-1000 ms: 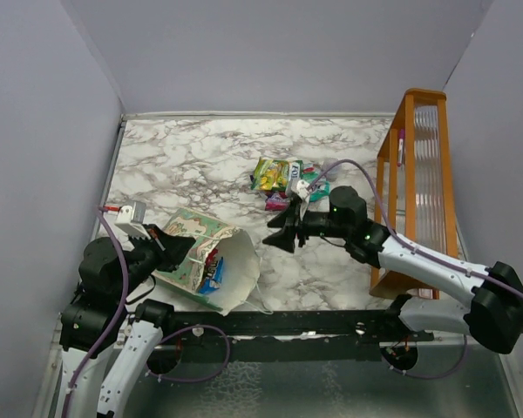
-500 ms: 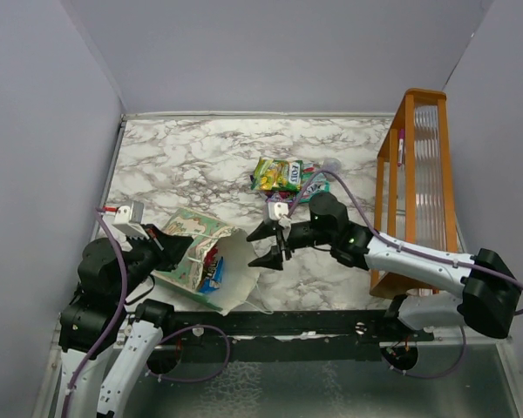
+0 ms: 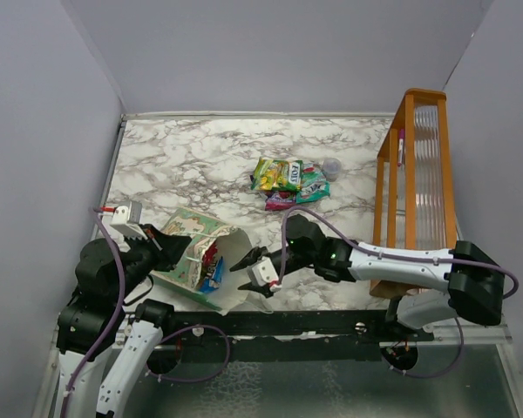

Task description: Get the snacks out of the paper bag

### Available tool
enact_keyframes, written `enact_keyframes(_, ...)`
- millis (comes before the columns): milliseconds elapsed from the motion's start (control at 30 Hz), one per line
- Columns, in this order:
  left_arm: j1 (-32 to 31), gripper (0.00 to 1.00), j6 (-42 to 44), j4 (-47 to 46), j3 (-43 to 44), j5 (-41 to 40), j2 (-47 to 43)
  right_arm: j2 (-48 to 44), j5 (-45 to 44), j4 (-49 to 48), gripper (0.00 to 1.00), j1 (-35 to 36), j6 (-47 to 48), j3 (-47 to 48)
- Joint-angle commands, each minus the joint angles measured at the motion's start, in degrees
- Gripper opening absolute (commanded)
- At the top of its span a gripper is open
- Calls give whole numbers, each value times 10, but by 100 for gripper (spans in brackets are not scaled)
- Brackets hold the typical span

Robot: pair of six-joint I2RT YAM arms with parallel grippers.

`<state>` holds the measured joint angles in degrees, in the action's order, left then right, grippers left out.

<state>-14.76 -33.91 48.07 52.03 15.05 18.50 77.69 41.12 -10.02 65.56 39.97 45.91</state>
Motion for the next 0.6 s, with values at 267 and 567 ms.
enact_keyframes(267, -3, 0, 6, -3, 18, -13, 4, 175, -64, 69, 56, 8, 225, 110)
enact_keyframes(567, -2, 0, 2, 8, 27, -22, 1, 277, -141, 129, 61, 52, 302, 180)
